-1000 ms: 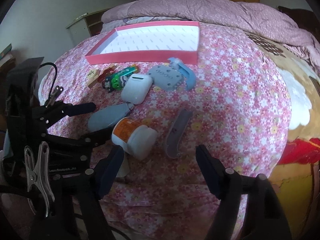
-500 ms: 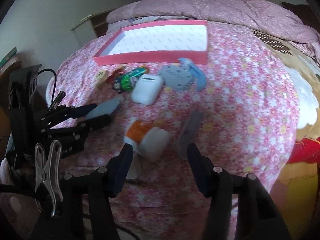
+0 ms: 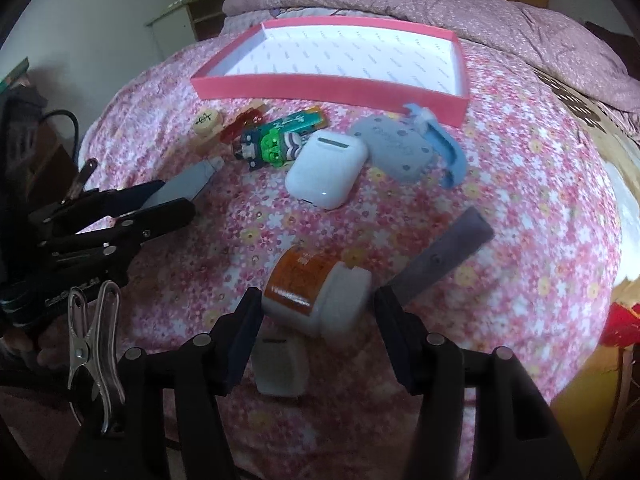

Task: Organize rigid objects
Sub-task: 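Grasp the white orange-labeled pill bottle with the right gripper, then lower the blue stone and pill bottle into the pink box, opening both grippers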

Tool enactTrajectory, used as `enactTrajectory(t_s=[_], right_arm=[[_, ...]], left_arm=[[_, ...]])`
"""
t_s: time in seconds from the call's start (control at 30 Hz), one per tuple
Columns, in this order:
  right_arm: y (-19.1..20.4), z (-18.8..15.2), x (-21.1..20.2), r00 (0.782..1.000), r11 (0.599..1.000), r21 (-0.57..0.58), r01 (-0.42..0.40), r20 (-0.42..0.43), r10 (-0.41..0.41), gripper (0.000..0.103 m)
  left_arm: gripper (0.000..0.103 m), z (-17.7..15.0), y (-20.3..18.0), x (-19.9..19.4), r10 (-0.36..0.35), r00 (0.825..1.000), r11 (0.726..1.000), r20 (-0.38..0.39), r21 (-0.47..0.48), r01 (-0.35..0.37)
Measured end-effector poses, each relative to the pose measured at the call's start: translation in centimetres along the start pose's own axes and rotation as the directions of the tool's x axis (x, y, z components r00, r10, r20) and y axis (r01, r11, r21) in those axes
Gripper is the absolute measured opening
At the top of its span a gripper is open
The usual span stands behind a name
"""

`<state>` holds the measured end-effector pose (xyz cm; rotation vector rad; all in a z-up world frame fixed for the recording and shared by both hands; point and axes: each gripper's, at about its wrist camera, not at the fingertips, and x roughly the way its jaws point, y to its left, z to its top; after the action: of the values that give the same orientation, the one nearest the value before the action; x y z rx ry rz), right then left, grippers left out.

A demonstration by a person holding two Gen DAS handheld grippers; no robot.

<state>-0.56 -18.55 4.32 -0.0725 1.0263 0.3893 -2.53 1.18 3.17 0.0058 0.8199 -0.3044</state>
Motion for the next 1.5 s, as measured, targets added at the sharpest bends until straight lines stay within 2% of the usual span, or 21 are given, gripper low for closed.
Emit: enactTrajectory(t_s=[0.1,0.13,0.17,0.37,0.53,0.7,0.83,1.0,1.1,1.27,1.5], right_arm=[[0.3,0.1,0.5,1.0,1.0,-0.017,0.003,0.004,-0.003,0.059],[0.4,0.1,0.4,1.0,1.0,-0.021,0.005,0.012,-0.004,0.056],[0.5,0.1,0.4,1.0,1.0,-0.025,0.002,0.018,-0.002,0.05],[1.0,0.7,-0.1,0.999,0.999,-0.048,-0.014,0.045,0.016,0.05],[0.7,2.0,-0.5,0.997,0.998,-0.039,-0.058,0.045,0.06,0.05],[-0.2,4.0,-0.9,0.993,0.994,0.005,-0.108,0.049,0.108,0.05],[-0.8,6.3,-1.1,0.992,0.993,0.023,-0.114,0.064,0.112,0.05],[-1.8,9.7,-1.3,0.991,0.994,0.062,-0.094,0.099,0.087,0.05],[-2.6,11.4,-1.2,0.991,0.993,0.096,-0.074,0.12,0.062,0.05],[-4.3,13.7,-0.9,0.988,0.989,0.144,-0.036,0.155,0.013,0.05],[-6.7,15.3,1.8,0.992,0.988,0.151,0.011,0.12,-0.029,0.05]], left_arm=[[0.048,0.0,0.1,-0.1,0.001,1.0,1.0,0.0,-0.006,-0.001],[0.048,0.1,0.1,0.0,0.001,1.0,1.0,0.001,-0.007,-0.001],[0.048,0.2,0.2,-0.1,0.002,1.0,1.0,0.001,-0.008,-0.002],[0.048,1.0,0.8,-0.5,-0.001,1.0,1.0,0.006,-0.021,0.001],[0.048,2.2,1.3,-0.3,-0.012,1.0,0.999,-0.003,-0.043,0.012],[0.048,4.4,1.9,0.0,-0.008,1.0,0.998,-0.003,-0.055,0.008],[0.048,6.7,2.5,0.2,-0.001,1.0,0.999,0.007,-0.052,0.001],[0.048,10.1,3.2,0.8,-0.005,0.999,0.999,0.051,-0.034,0.007],[0.048,11.9,3.5,1.9,0.016,0.997,1.0,0.071,-0.002,-0.016],[0.048,14.4,4.2,4.1,-0.002,0.998,1.0,0.063,0.008,0.001],[0.048,15.9,4.5,7.9,0.017,1.0,0.998,0.025,-0.053,-0.016]])
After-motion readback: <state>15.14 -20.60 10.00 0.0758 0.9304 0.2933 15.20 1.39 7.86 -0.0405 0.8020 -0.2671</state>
